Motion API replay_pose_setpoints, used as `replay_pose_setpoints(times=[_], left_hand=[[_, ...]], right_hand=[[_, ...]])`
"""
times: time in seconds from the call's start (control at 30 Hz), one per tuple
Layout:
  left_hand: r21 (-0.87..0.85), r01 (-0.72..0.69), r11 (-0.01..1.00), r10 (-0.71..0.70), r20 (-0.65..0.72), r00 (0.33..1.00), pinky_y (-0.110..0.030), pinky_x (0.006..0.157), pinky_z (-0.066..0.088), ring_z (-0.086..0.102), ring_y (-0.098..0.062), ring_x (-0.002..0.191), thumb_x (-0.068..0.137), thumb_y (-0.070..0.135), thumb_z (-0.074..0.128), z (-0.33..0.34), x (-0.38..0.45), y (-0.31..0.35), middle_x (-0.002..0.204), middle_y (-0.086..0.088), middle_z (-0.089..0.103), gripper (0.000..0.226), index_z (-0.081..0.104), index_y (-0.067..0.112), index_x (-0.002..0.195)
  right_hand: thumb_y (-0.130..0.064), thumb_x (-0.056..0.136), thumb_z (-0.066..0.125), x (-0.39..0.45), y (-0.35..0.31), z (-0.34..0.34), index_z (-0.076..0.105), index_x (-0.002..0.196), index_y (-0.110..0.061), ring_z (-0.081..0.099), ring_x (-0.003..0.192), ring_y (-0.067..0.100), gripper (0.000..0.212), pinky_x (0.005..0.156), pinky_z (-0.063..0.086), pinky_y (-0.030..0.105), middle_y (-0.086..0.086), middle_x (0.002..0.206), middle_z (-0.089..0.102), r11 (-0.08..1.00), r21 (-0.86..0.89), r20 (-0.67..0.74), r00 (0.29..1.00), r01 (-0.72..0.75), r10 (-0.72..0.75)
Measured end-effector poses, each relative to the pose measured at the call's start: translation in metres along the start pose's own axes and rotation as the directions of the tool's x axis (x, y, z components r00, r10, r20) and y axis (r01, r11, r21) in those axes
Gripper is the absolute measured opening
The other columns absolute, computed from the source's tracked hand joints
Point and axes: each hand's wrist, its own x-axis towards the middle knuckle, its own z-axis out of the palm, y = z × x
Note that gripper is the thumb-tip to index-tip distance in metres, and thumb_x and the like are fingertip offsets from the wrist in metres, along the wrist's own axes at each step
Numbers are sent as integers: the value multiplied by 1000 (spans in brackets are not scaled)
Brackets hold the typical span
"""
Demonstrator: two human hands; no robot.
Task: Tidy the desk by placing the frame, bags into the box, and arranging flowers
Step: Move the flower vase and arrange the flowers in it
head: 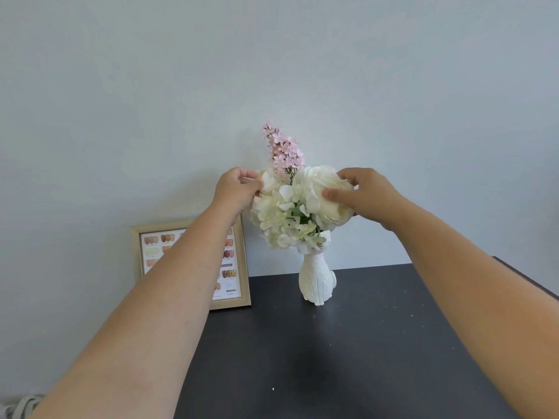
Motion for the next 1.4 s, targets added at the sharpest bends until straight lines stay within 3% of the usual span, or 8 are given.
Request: replay_pose_setpoints(times=[0.13, 0.33, 0.43, 0.63, 1.0, 1.13, 1.27, 1.4], left_hand=[[24, 146, 989, -147, 109, 983, -38, 78, 53, 61, -22, 75, 75, 8, 66, -4, 4, -1, 96, -9, 66, 57, 55, 24, 129], [128, 55, 990, -78, 185, 980, -25, 67, 47, 64, -12, 81, 82, 25, 67, -2, 5, 7, 92, 2, 71, 10, 73, 31, 86], [177, -32, 984, -1, 184, 983, -26, 79, 49, 67, -15, 95, 86, 31, 67, -1, 7, 6, 109, 0, 69, 15, 73, 27, 99], [228, -87, 970, 48, 170, 984, -23, 79, 52, 69, -8, 85, 89, 28, 70, 3, 3, 5, 96, 6, 73, 17, 74, 24, 105], [308, 16, 951, -99, 256, 962, -27, 79, 54, 68, -14, 89, 85, 24, 75, 12, 1, 7, 100, 0, 74, 7, 73, 25, 92], [235, 27, 972, -85, 243, 966, -24, 77, 46, 63, -8, 89, 97, 41, 55, 4, -7, 11, 115, 4, 67, 32, 68, 24, 120], [136, -200, 970, 189, 90, 978, -27, 108, 26, 37, -4, 135, 101, 56, 29, 2, -44, 6, 149, 13, 42, 55, 45, 27, 145], [324, -631, 705, 585, 238, 776, -54, 117, 17, 21, -10, 147, 95, 63, 35, 16, -87, -7, 156, 14, 32, 57, 39, 37, 146]], right_hand=[[-44, 78, 74, 0, 1, 4, 66, 116, -19, 59, 87, 19, 46, 67, 46, 28, 1, 107, 62, 983, -183, 24, 1000, -8, 13], [-46, 73, 76, -4, 10, 11, 67, 116, -24, 61, 87, 13, 49, 61, 45, 24, -1, 108, 64, 977, -212, 64, 998, -1, 14], [-51, 67, 79, -2, 16, 7, 60, 120, -34, 55, 109, 17, 59, 86, 51, 35, -2, 128, 50, 994, -98, -2, 998, 55, -56], [-54, 85, 62, 6, 20, 10, 30, 142, -52, 11, 146, 13, 65, 114, 19, 42, -14, 159, 8, 986, 126, 118, 986, 106, -121], [-41, 93, 57, 14, 16, 27, 49, 139, -33, 41, 132, 12, 47, 109, 34, 36, -9, 144, 46, 986, 162, 143, 988, 35, -59], [-47, 93, 52, 19, 13, 10, 53, 133, -39, 49, 117, 3, 40, 94, 38, 27, -21, 124, 54, 970, 240, 108, 992, 40, -67], [-46, 96, 47, 26, 14, -1, 56, 131, -39, 47, 118, 5, 37, 89, 35, 24, -20, 126, 53, 965, 259, 74, 996, 35, -56], [-44, 96, 50, 21, 18, 16, 60, 127, -39, 45, 121, -3, 33, 99, 32, 23, -19, 134, 51, 967, 227, 100, 985, 112, -138]])
